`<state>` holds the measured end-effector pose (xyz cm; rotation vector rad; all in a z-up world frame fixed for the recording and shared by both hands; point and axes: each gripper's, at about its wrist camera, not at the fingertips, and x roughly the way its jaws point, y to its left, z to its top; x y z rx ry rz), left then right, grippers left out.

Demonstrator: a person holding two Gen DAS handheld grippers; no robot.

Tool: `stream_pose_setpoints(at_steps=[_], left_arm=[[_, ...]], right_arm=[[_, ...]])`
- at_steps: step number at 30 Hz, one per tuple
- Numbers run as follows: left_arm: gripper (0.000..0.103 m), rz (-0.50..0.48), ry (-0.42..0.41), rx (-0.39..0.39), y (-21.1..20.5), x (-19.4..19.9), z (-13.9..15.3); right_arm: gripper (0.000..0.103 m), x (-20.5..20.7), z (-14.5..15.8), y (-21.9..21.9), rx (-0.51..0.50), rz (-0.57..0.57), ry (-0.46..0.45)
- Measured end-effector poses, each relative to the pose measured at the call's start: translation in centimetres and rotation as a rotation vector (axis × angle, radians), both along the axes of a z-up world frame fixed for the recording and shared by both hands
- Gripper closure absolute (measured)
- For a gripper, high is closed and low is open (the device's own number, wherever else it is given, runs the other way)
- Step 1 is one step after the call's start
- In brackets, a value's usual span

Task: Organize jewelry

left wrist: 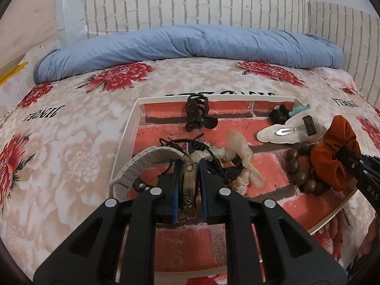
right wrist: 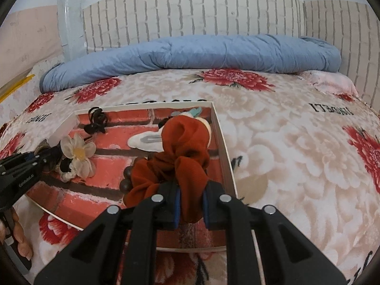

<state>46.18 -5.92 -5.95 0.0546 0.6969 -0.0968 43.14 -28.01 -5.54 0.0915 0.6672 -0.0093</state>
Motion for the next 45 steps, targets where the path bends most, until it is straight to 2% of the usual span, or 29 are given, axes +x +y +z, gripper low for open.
stream_pose_setpoints(at_steps=[19, 25, 27, 28, 29, 31, 32, 34, 36, 38, 39, 41, 45], left_arm=[[0.09, -0.007, 0.017, 0.043, -0.8, 1.1, -1.1], [0.087, -0.005, 0.016, 0.061, -1.1, 1.1, -1.2], [0.085, -0.005, 0.017, 0.058, -1.0, 1.1, -1.2], [0.08, -0.007, 0.016, 0.056, -1.1, 1.1, -1.1], [0.069, -0.003, 0.015, 0.057, -1.1, 1.1, -1.1], [0.052, 0.006, 0.004, 0.062, -1.1, 0.6, -0.8], [0.045, 0.009, -0.002, 0.058, -1.0, 0.2, -0.6], [0.036, 0.017, -0.009, 0.051, -0.9, -0.5, -0.1], [0.032, 0.019, -0.015, 0.041, -0.7, -1.3, 0.6], [0.02, 0.024, -0.026, 0.027, -0.3, -2.3, 1.7], [0.017, 0.031, -0.034, 0.025, -0.1, -2.6, 2.2], [0.008, 0.039, -0.057, 0.023, 0.6, -3.9, 3.4], [0.005, 0.052, -0.082, -0.001, 2.4, -7.0, 5.6]], right_arm=[[0.088, 1.8, -1.3, 1.1, -0.004, 0.024, 0.028], [0.083, 2.0, -1.5, 0.9, 0.0, 0.017, 0.044], [0.075, 2.1, -1.6, 0.8, 0.003, 0.012, 0.055], [0.072, 2.2, -1.7, 0.6, 0.011, 0.007, 0.066], [0.064, 2.2, -1.8, 0.4, 0.016, 0.002, 0.071], [0.06, 2.0, -1.6, 0.1, 0.026, -0.006, 0.065], [0.052, 1.9, -1.5, 0.1, 0.022, -0.01, 0.062], [0.043, 1.4, -1.0, 0.4, 0.007, -0.003, 0.055], [0.031, 0.5, -0.1, 0.7, -0.017, 0.01, 0.043], [0.024, -0.3, 0.9, 0.8, -0.028, 0.021, 0.031], [0.019, -0.6, 1.3, 0.8, -0.032, 0.025, 0.028], [0.014, -1.6, 2.2, 1.0, -0.041, 0.036, 0.013], [0.006, -3.9, 3.3, 1.9, -0.076, 0.052, -0.022]])
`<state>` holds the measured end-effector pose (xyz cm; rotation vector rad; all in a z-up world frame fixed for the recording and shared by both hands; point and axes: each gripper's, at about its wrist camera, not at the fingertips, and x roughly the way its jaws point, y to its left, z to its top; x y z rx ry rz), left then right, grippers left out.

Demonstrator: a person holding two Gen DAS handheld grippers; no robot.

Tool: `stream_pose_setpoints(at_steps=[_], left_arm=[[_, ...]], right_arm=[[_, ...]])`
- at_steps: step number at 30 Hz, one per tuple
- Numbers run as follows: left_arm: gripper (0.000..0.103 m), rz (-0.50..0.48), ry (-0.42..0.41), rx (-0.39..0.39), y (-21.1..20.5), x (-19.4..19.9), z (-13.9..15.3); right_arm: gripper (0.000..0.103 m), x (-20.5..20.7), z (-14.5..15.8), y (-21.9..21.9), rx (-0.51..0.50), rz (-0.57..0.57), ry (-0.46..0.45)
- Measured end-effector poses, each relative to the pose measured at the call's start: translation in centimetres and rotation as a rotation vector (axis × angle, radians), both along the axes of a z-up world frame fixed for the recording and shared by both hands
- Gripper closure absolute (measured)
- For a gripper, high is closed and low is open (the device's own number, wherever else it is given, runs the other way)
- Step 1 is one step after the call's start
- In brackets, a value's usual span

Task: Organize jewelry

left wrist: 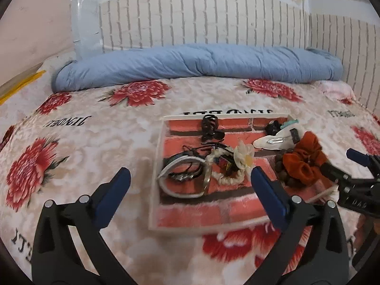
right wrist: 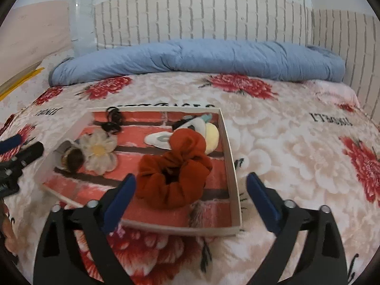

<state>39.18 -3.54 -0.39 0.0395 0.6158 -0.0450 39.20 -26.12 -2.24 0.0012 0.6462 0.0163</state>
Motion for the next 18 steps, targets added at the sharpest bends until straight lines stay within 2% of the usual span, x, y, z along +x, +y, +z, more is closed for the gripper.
stream_pose_setpoints(at_steps=[4, 9, 18], left_arm=[[0.005, 0.0, 0.004, -0.036, 1.5, -2.8, 1.0], [0.005, 0.008, -0.049, 0.016, 2.3, -7.4, 1.4], [0.005, 0.011, -0.157, -0.001, 3.1, -16.0, 1.1]], right_arm=[[0.006, -2.6, 0.1, 1.1, -0.042, 0.001, -0.028], [0.004, -6.4, 0.7, 1.6, -0.037, -0.027, -0.082], [0.004, -13.7, 2.1, 2.2, -0.015, -0.024, -0.138]])
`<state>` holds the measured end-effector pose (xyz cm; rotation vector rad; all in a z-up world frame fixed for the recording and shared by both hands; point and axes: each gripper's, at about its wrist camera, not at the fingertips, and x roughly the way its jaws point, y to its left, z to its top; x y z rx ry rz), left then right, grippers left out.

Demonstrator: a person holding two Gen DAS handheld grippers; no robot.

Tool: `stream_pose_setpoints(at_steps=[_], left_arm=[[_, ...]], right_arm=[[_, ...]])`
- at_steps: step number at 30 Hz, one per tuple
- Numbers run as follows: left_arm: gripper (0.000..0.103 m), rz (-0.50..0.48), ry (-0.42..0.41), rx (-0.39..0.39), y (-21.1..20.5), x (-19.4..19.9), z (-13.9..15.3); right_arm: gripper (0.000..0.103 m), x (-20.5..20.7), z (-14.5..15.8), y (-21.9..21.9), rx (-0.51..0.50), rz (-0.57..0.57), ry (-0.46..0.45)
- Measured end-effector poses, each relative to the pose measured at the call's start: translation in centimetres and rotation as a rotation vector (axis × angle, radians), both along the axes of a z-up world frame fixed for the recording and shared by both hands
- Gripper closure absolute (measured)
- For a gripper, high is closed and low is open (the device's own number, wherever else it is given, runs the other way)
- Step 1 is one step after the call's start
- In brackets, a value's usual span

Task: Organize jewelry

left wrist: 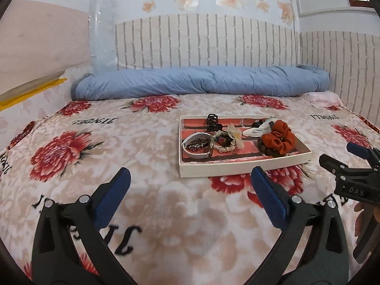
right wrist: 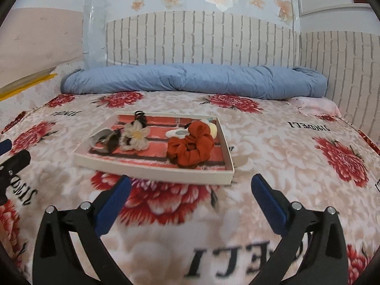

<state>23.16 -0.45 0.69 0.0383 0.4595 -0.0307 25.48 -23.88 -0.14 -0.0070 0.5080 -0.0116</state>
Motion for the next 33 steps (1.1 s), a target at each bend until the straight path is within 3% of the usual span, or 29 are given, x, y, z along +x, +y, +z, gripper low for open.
stream_pose_setpoints(at_steps=[7, 12, 19, 33], left_arm=[[0.005, 0.015, -0.076, -0.003, 0.2, -4.8, -0.2], [0.005, 0.033, -0.087, 0.004, 0.3, -6.7, -1.4], [0.005, 0.039, -0.083, 0.036, 0.0, -7.3, -2.9], [0.005, 0.025, -0.083, 0.065, -0.6, -7.3, -3.6]], right_arm=[[0.004, -5.1, 0.7, 0.2, 0.034, -0.019, -0.056], [0.004, -7.2, 0.5, 0.3, 0.024, -0.038, -0.106], [0.004, -8.4, -1.5, 0.1, 0.021, -0.049, -0.134], [0.004, -8.9, -2.3, -0.2, 0.034, -0.05, -0.158]])
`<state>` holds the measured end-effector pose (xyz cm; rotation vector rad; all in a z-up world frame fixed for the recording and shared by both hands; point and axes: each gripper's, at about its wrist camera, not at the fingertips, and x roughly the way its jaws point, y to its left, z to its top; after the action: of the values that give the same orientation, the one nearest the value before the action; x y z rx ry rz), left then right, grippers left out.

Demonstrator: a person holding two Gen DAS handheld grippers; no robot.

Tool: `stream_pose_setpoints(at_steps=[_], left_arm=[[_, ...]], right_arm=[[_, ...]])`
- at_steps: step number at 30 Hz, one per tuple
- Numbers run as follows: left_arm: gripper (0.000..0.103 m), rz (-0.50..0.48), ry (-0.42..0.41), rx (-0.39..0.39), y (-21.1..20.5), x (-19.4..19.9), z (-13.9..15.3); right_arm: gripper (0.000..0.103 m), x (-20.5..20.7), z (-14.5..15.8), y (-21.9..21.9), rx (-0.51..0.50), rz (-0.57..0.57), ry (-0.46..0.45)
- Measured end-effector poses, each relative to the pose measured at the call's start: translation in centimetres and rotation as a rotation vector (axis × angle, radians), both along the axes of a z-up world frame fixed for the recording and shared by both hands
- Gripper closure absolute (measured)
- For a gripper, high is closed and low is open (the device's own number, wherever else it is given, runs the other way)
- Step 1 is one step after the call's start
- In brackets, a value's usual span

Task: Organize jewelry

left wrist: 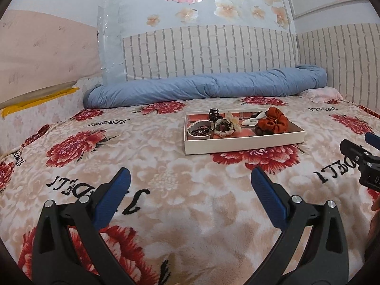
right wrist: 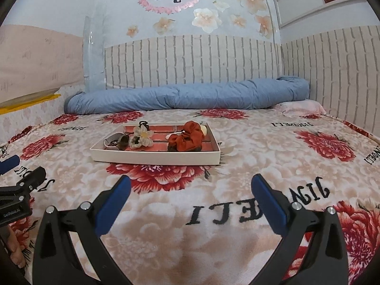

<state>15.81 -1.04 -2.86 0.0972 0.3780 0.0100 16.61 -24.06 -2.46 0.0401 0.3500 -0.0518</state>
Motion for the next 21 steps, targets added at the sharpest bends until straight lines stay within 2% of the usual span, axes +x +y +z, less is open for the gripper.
stream_pose_setpoints(at_steps=[11, 21], left_arm=[[0.005, 0.004, -0.017, -0.049, 0.86, -0.26, 0.05], [0.005, 0.002, -0.035, -0.04, 0.78, -0.69, 0.12]], right_arm=[[0.004, -0.53, 0.15, 0.5, -0.015, -0.003, -0.018], [0.004, -0.7, 0.22, 0.64, -0.02, -0.008, -0.026]])
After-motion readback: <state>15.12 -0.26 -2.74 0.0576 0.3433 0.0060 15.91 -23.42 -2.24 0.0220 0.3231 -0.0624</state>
